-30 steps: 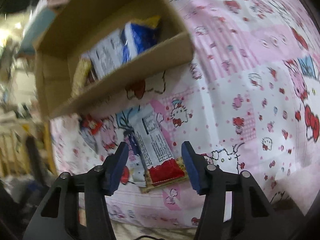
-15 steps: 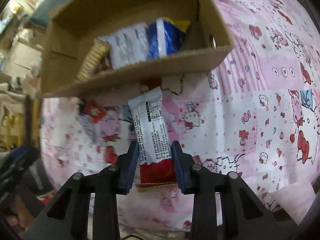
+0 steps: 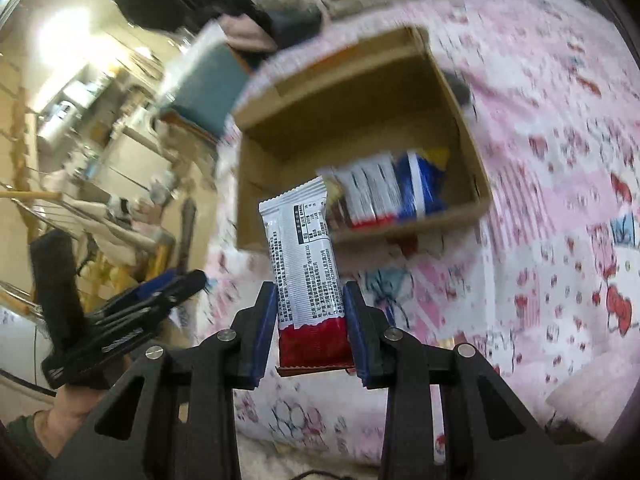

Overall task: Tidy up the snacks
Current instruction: 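Lower the pastry and red-and-white bar into the box and open both tools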

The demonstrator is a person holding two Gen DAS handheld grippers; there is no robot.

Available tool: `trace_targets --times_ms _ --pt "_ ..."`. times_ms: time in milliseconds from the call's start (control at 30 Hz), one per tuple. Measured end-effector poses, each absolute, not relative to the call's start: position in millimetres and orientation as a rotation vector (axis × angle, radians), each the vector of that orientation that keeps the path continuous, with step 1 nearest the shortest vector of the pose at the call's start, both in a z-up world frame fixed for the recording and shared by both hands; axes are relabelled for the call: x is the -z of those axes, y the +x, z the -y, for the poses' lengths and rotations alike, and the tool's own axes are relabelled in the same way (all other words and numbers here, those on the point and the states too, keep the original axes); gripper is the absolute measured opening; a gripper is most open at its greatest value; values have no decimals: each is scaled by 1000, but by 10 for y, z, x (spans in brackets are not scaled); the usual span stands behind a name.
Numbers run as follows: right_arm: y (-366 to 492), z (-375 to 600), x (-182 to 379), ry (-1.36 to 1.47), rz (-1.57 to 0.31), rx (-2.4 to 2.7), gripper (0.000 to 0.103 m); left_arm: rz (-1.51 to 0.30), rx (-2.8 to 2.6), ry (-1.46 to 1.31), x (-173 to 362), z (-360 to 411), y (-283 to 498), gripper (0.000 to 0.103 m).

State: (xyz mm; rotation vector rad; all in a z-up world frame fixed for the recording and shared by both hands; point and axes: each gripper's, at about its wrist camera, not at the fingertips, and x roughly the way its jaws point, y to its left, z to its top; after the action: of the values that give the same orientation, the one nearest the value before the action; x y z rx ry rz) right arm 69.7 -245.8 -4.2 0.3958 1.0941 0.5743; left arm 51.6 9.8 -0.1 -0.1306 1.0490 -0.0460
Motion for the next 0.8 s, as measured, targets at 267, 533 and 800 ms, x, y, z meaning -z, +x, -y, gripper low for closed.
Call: trace_targets --times_ms 267,533,800 --pt "1024 2641 -69 496 -1000 -509 35 -984 30 -85 -374 -121 943 49" --pt "1266 2704 -227 510 -937 -509 35 -979 61 -76 -381 22 1281 49" --pt "1529 2749 84 557 -961 -493 35 -997 65 -82 -155 35 1513 49"
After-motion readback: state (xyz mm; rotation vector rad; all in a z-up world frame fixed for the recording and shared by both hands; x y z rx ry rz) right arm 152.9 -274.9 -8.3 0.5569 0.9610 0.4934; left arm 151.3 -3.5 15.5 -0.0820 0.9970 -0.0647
